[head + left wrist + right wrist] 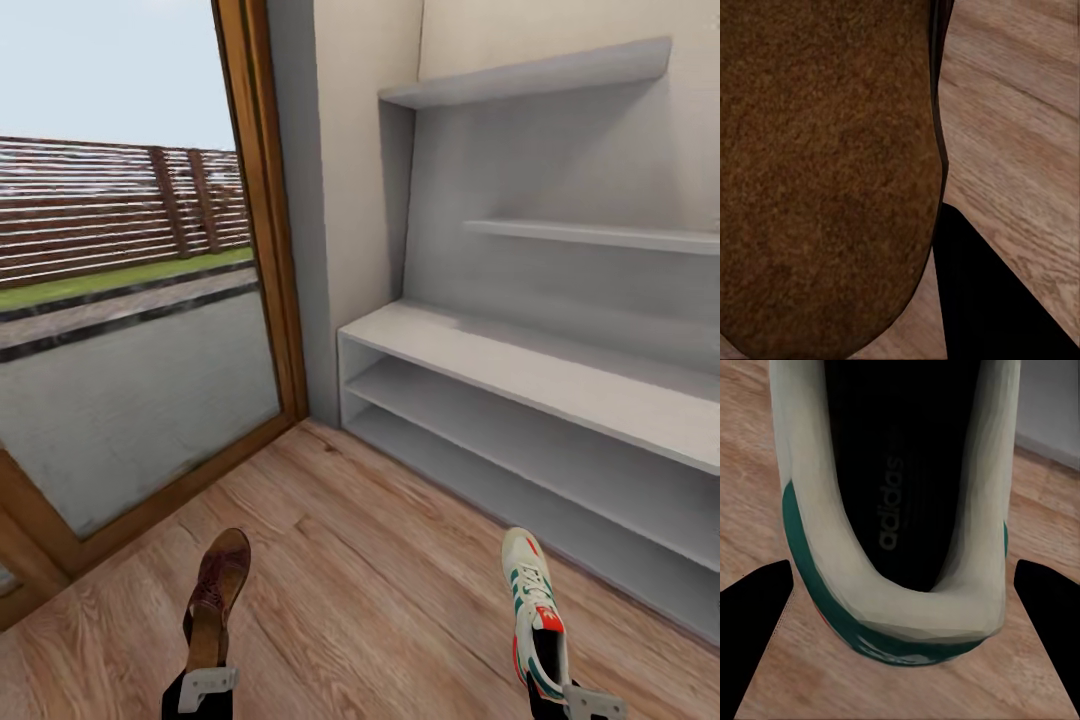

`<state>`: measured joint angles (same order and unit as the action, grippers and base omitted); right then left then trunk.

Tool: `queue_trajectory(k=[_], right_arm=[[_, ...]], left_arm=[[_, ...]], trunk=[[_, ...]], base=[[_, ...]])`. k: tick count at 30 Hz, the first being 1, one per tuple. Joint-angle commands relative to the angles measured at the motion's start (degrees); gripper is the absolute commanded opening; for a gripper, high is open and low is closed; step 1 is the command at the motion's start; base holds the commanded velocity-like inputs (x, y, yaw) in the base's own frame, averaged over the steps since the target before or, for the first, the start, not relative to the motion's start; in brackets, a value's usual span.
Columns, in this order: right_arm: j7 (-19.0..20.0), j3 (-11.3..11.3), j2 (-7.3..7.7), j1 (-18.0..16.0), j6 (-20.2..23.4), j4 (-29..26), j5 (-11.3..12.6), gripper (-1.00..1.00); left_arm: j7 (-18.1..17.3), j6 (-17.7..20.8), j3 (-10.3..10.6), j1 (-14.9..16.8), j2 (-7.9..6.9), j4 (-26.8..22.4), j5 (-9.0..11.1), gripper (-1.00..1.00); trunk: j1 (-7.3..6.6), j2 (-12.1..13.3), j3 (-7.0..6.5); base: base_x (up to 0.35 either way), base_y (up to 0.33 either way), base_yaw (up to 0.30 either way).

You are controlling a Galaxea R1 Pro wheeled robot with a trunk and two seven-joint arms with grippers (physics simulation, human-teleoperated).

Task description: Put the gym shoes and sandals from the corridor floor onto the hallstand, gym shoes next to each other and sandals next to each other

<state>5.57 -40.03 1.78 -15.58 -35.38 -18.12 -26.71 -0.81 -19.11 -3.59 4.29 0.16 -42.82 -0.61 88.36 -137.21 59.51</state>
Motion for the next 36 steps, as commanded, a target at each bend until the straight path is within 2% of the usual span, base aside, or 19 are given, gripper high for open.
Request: queue_trajectory(k=[1,18,31,36], right_arm=[[0.6,-0.5,-0.02,0.0,-0.2,0.0,0.0,-1.00],[0.6,-0.5,-0.02,-0.1,-0.2,0.0,0.0,-1.00],[0.6,-0.5,-0.02,0.0,-0.2,0.0,0.0,-1.00],[0.6,-0.5,-0.02,0.0,-0.2,0.0,0.0,-1.00]], left_arm=[[-0.1,-0.1,-0.1,0.0,0.02,0.0,-0.3,-1.00],[-0.1,-0.2,-0.1,0.0,0.02,0.0,-0.3,-1.00],[-0.1,-0.2,-0.2,0.0,0.02,0.0,-0.3,-1.00],[-0.1,-0.2,-0.1,0.0,0.02,0.0,-0.3,-1.00]], trunk=[[0.02,0.0,0.05],[0.02,0.0,0.05],[0.02,0.0,0.05],[0.02,0.0,0.05]], base=[[0.280,0.240,-0.267],[0.235,0.262,-0.267],[0.091,0.299,-0.267],[0.108,0.127,-0.267]])
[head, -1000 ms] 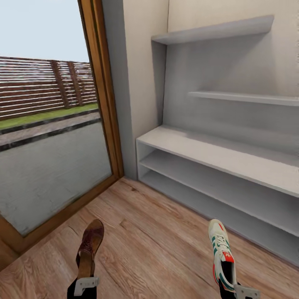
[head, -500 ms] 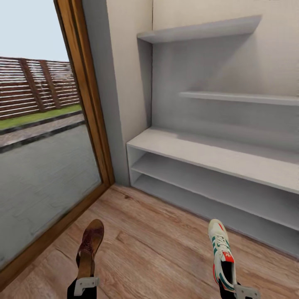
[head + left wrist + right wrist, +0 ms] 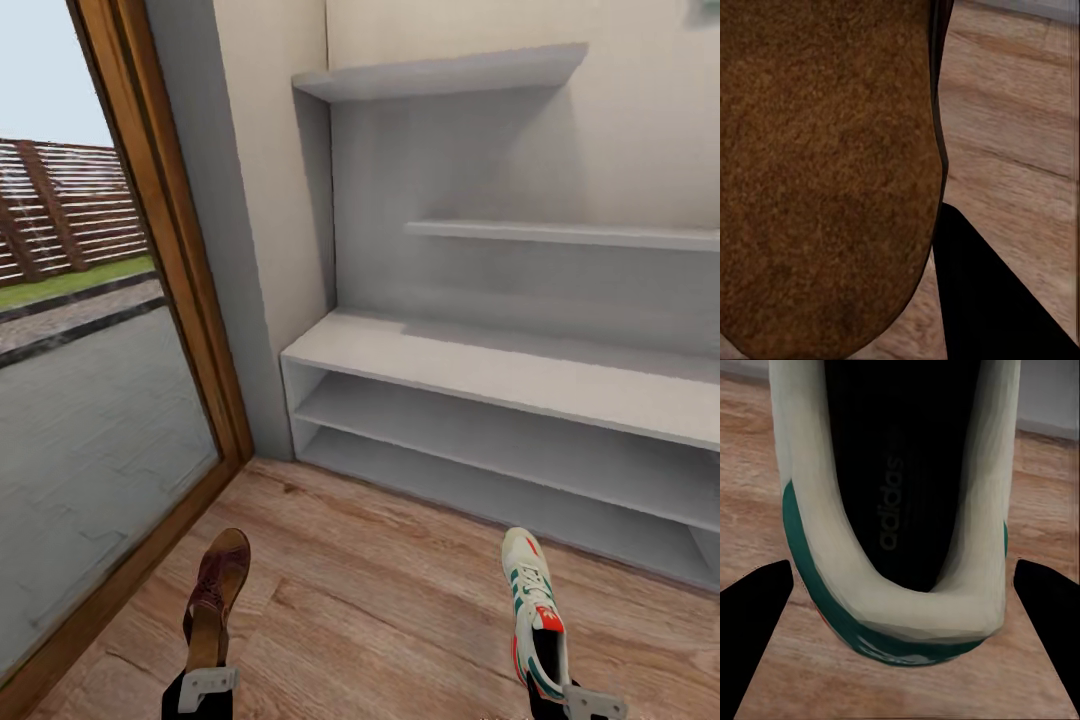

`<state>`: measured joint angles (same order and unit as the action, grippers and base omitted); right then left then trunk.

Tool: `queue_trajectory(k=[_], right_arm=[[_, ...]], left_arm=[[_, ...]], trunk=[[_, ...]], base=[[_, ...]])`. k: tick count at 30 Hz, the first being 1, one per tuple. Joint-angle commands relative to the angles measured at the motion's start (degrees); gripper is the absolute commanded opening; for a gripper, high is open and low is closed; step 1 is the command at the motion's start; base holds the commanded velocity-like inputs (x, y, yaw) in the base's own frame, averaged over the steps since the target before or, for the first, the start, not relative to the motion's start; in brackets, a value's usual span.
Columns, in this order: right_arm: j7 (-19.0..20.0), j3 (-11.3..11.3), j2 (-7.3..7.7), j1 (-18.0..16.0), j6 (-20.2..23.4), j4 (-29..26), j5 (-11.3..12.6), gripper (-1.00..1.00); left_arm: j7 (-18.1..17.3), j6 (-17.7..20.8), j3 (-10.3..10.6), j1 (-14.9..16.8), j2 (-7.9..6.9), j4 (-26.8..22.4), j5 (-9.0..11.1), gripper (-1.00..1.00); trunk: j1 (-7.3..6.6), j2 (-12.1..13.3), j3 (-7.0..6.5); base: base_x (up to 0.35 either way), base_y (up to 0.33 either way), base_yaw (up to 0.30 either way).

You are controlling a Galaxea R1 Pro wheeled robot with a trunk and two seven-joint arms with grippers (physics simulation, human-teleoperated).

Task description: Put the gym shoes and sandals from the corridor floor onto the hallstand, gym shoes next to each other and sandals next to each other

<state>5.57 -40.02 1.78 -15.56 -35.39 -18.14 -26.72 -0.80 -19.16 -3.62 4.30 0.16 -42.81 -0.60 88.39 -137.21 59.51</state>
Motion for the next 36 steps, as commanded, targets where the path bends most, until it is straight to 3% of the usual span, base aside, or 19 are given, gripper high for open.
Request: queue_trajectory(k=[1,16,28,36], right_arm=[[0.6,-0.5,-0.02,-0.1,-0.2,0.0,0.0,-1.00],[0.6,-0.5,-0.02,-0.1,-0.2,0.0,0.0,-1.00],[0.6,-0.5,-0.02,-0.1,-0.2,0.0,0.0,-1.00],[0.7,-0.4,0.01,-0.1,-0.1,0.1,0.0,-1.00]], left_arm=[[-0.1,-0.1,-0.1,0.0,0.02,0.0,-0.3,-1.00],[-0.1,-0.3,-0.1,0.0,0.02,0.0,-0.3,-1.00],[-0.1,-0.3,-0.1,0.0,0.02,0.0,-0.3,-1.00],[-0.1,-0.3,-0.1,0.0,0.02,0.0,-0.3,-1.00]], trunk=[[-0.01,0.0,0.05],[-0.01,0.0,0.05],[-0.01,0.0,0.05],[-0.01,0.0,0.05]], base=[[0.025,0.028,-0.267],[0.003,0.005,-0.267],[-0.160,0.111,-0.264],[-0.007,0.005,-0.060]])
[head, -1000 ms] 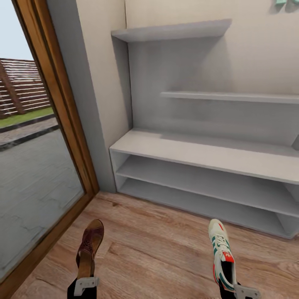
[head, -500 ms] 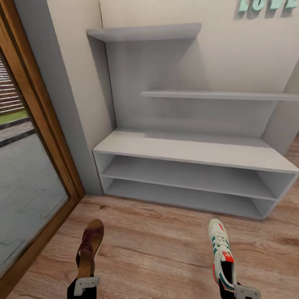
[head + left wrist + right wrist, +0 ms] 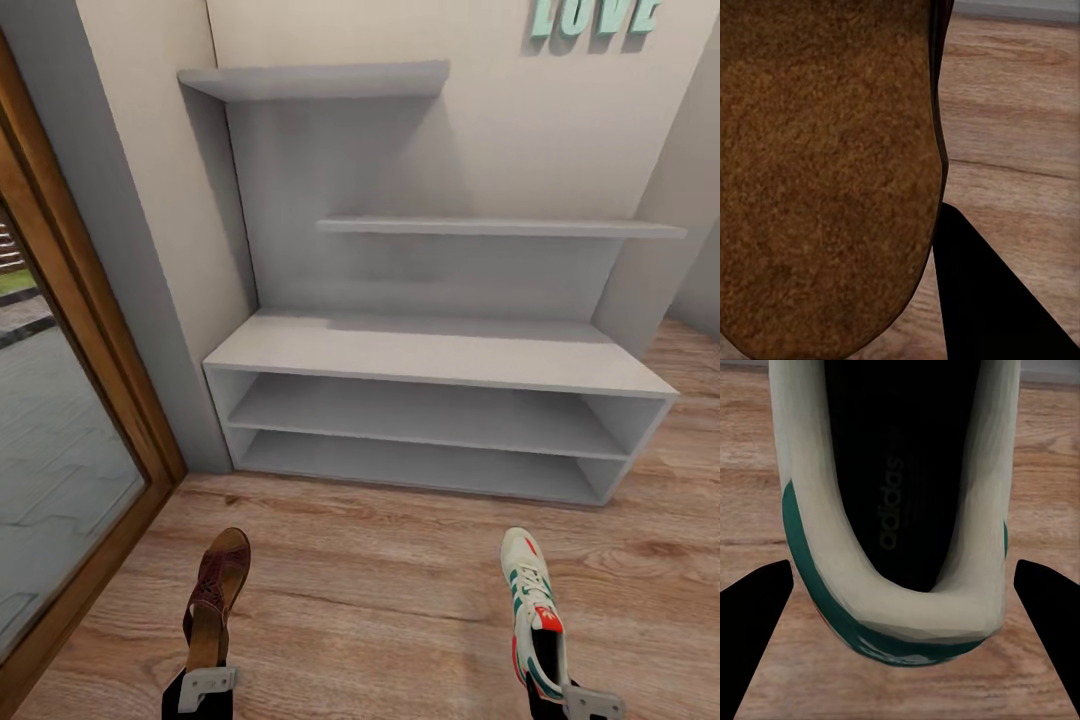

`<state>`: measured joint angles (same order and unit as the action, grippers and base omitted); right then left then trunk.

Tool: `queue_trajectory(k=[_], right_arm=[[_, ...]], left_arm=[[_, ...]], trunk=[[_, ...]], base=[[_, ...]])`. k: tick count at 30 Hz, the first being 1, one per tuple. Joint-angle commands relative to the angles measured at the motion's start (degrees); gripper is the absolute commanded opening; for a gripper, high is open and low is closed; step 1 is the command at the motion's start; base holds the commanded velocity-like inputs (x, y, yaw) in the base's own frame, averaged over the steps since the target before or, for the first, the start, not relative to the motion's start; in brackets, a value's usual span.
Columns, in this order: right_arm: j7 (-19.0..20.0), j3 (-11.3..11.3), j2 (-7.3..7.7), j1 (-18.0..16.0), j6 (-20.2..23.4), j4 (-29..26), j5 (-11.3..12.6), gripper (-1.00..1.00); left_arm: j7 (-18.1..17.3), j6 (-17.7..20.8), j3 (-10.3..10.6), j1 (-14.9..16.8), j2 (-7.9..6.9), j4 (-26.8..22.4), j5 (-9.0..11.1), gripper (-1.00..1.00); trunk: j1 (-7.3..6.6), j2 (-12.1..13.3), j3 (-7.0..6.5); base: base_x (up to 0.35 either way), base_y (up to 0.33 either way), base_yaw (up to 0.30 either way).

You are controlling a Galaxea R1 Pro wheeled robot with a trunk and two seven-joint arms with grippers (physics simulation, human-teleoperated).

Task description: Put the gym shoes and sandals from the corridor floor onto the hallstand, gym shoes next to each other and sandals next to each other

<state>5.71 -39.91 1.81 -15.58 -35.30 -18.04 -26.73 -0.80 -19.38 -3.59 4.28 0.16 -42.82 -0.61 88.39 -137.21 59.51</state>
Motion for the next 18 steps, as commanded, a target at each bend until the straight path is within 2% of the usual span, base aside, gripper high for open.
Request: queue_trajectory(k=[1,13,18], right_arm=[[0.6,-0.5,-0.03,-0.1,-0.2,0.0,0.0,-1.00],[0.6,-0.5,-0.41,-0.1,-0.3,0.0,0.0,-1.00],[0.2,-0.9,0.14,-0.1,-0.3,-0.1,0.3,-1.00]], left_arm=[[-0.1,-0.1,-0.1,0.0,0.02,0.0,-0.3,-1.00],[-0.1,0.0,0.0,0.0,0.05,0.1,-0.5,-1.00],[0.0,0.0,0.1,0.0,0.09,-0.1,-0.5,-1.00]], trunk=[[-0.01,0.0,0.05],[-0.01,0.0,0.05],[-0.01,0.0,0.05]], base=[[0.000,0.000,0.000],[0.000,0.000,0.000],[-0.057,0.086,0.000]])
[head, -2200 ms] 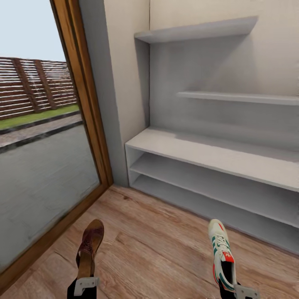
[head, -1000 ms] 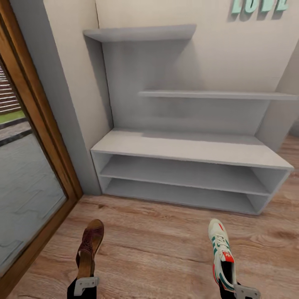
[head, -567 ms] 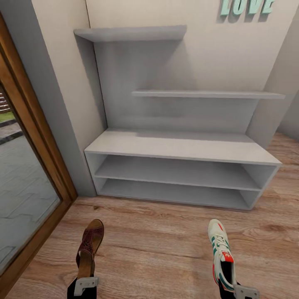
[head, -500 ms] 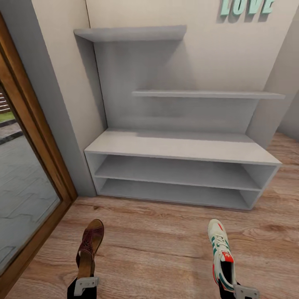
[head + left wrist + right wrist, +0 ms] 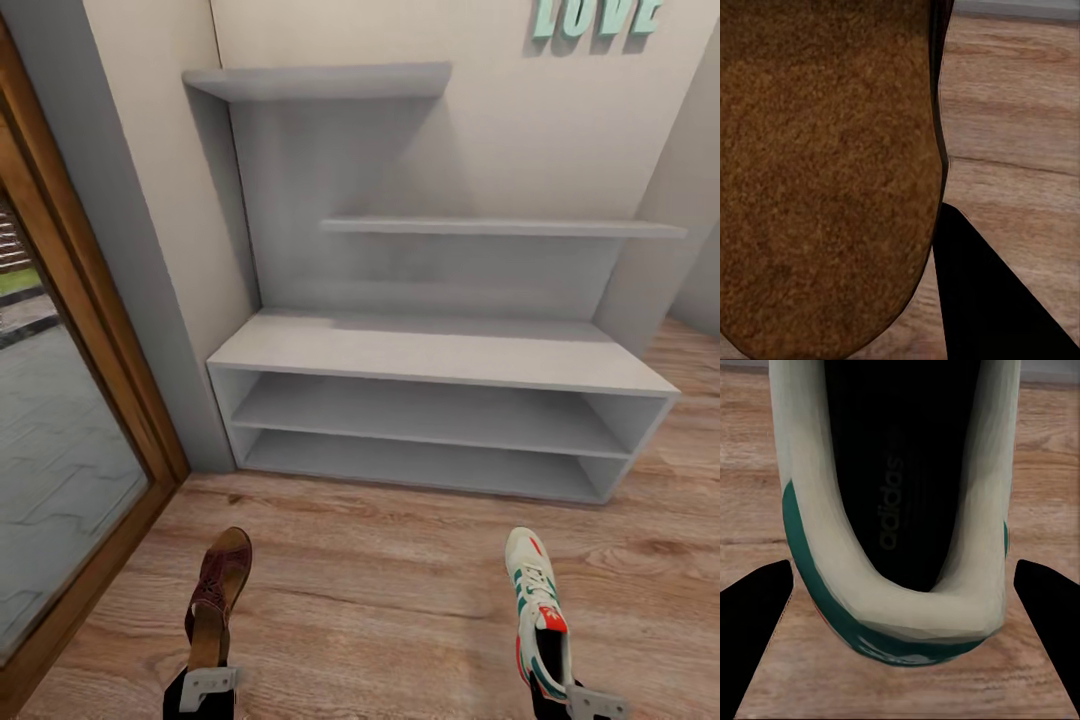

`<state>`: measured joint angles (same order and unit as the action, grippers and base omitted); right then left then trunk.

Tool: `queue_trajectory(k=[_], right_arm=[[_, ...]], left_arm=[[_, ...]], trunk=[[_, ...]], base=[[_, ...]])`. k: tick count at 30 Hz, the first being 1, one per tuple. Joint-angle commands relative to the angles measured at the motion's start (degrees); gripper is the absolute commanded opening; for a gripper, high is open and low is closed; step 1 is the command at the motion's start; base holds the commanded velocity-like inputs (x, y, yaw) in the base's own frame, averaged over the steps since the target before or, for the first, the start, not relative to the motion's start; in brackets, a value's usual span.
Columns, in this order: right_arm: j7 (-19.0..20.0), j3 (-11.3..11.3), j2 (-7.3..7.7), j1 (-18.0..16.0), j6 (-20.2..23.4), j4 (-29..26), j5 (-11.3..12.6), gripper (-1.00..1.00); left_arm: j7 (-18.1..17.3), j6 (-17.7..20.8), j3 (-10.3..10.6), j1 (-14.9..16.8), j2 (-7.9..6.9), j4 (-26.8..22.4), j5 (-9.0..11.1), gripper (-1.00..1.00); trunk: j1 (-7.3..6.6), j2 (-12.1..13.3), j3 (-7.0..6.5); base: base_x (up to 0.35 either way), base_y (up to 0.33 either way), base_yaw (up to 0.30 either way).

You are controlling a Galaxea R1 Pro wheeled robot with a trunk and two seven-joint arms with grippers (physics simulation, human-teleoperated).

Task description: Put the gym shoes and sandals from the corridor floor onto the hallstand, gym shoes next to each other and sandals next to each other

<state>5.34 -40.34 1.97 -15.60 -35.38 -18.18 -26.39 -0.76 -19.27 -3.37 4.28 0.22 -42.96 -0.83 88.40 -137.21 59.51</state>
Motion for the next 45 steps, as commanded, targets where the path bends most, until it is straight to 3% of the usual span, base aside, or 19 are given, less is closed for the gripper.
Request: queue_trajectory(k=[1,11,20,27,29,30,33,34,37,41,43,44,45], right_arm=[[0.6,-0.5,-0.01,0.0,-0.2,0.0,0.0,-1.00],[0.5,-0.4,-0.03,0.0,-0.2,0.1,-0.1,-1.00],[0.5,-0.4,0.01,0.0,-0.2,0.1,-0.1,-1.00],[0.5,-0.6,0.69,0.0,-0.2,-0.1,0.0,-1.00],[0.5,-0.7,3.58,0.0,-0.1,0.0,0.4,-1.00],[0.5,-1.3,5.60,0.0,0.0,-0.1,2.2,-1.00],[0.5,-4.0,9.15,0.0,0.3,-0.1,7.3,-1.00],[0.5,-4.5,9.85,0.0,0.3,-0.1,8.1,-1.00],[0.5,-7.5,13.97,0.0,0.6,-0.1,11.5,-1.00],[0.5,-14.3,17.69,0.0,4.6,-1.3,12.9,-1.00],[0.5,-17.8,18.31,0.0,6.5,-3.3,13.1,-1.00],[0.5,-21.5,18.62,0.0,8.9,-6.2,13.1,-1.00],[0.5,-22.6,18.69,0.0,9.6,-7.0,13.1,-1.00]], left_arm=[[-0.1,-0.1,-0.1,0.0,0.00,0.0,-0.2,-1.00],[-0.1,-0.1,-0.7,0.0,-0.04,0.2,-0.1,-1.00],[-0.1,-0.1,-0.7,0.0,-0.05,0.2,-0.1,-1.00],[0.4,0.4,-0.2,0.3,0.10,0.3,-0.8,-1.00],[0.5,2.3,-0.3,1.8,0.25,0.1,-0.7,-1.00],[0.5,7.3,-0.3,5.1,0.28,-0.1,-0.7,-1.00],[0.5,16.9,-0.2,10.9,0.30,-0.2,-0.7,-1.00],[0.4,18.2,-0.2,11.8,0.30,-0.2,-0.7,-1.00],[0.4,24.0,-0.2,17.0,0.44,-0.1,-0.7,-1.00],[0.4,31.3,0.0,22.7,1.46,0.1,-0.7,-1.00],[0.4,34.1,0.6,24.5,1.67,0.2,-0.7,-1.00],[0.5,36.4,2.1,26.0,1.78,0.2,-0.7,-1.00],[0.5,36.9,2.5,26.4,1.80,0.2,-0.6,-1.00]], trunk=[[-0.02,0.0,0.04],[-0.02,0.0,0.04],[-0.02,0.0,0.04],[-0.02,0.0,0.04],[-0.02,0.0,0.04],[-0.02,0.0,0.04],[-0.02,0.0,0.04],[-0.02,0.0,0.04],[-0.02,0.0,0.04],[-0.02,0.0,0.04],[-0.02,0.0,0.04],[-0.02,0.0,0.04],[-0.02,0.0,0.04]], base=[[-0.074,0.227,0.000],[0.016,0.287,-0.029],[0.080,0.283,-0.256],[0.016,0.043,-0.257],[0.000,0.001,-0.031],[0.000,0.000,-0.006],[0.000,0.000,-0.003],[0.000,0.000,-0.001],[0.000,0.000,0.000],[0.000,0.000,0.000],[0.000,0.000,0.000],[0.000,0.000,0.000],[0.000,0.000,0.000]])
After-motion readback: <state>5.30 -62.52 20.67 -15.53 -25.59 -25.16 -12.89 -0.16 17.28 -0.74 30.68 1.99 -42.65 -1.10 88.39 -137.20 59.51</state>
